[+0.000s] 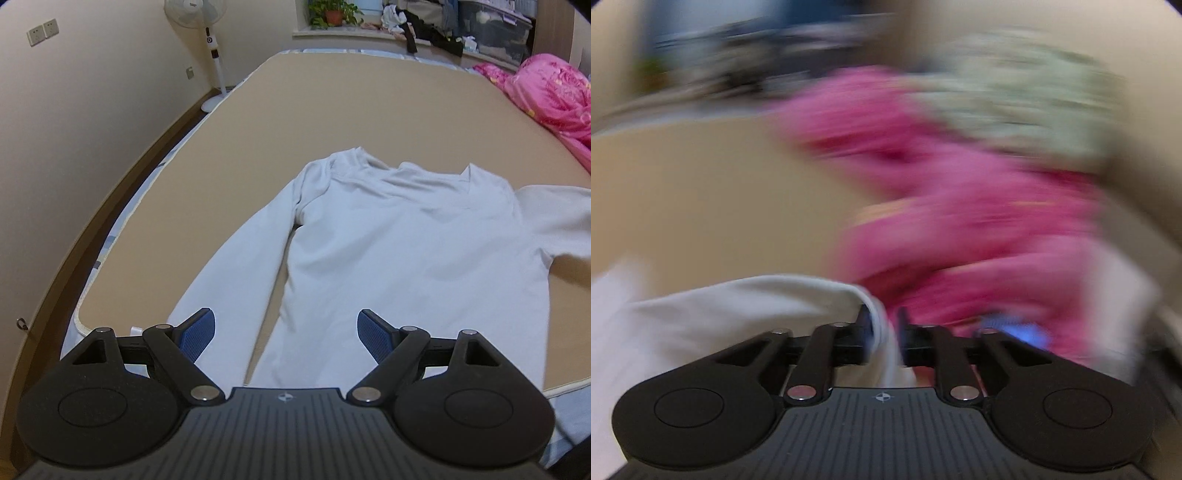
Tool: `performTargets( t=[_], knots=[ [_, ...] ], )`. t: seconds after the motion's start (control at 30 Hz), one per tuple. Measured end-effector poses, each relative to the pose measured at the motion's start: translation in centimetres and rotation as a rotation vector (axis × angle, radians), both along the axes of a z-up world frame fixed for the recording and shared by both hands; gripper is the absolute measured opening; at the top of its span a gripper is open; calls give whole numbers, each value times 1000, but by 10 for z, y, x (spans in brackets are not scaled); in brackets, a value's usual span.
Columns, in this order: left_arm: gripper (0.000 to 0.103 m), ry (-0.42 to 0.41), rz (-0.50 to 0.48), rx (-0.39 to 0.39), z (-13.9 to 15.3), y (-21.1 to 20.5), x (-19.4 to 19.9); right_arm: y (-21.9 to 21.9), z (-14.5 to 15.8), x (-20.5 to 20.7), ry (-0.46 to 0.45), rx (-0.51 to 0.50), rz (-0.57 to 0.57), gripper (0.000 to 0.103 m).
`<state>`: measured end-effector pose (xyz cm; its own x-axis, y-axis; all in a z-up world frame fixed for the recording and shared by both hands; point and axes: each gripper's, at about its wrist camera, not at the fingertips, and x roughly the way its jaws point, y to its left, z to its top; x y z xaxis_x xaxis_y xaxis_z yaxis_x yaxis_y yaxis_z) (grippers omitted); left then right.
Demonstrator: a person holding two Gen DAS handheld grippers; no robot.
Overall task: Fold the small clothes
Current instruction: 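Lay the shirt flat on the board and open both grippers, then pull both tools back and view the flattened shirt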
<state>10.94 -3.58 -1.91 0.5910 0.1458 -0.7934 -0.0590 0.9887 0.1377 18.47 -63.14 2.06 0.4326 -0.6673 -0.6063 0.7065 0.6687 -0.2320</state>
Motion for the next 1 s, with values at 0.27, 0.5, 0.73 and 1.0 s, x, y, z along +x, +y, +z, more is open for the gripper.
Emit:
performTargets(
  t=[0.27,0.5,0.73,1.0],
  knots=[
    [89,52,-55,-50,13,-31,-4,71,-8,-81,-218,357,254,83],
    [101,77,-92,-129,68,-60,-30,171,-9,-155,-244,650,393,83],
    [101,91,-205,-92,123,-86,-73,225,37,-206,-221,519,462,86],
    [102,49,-355,-197,198,-108,-127,227,46,-205,-192,568,460,87]
  ],
)
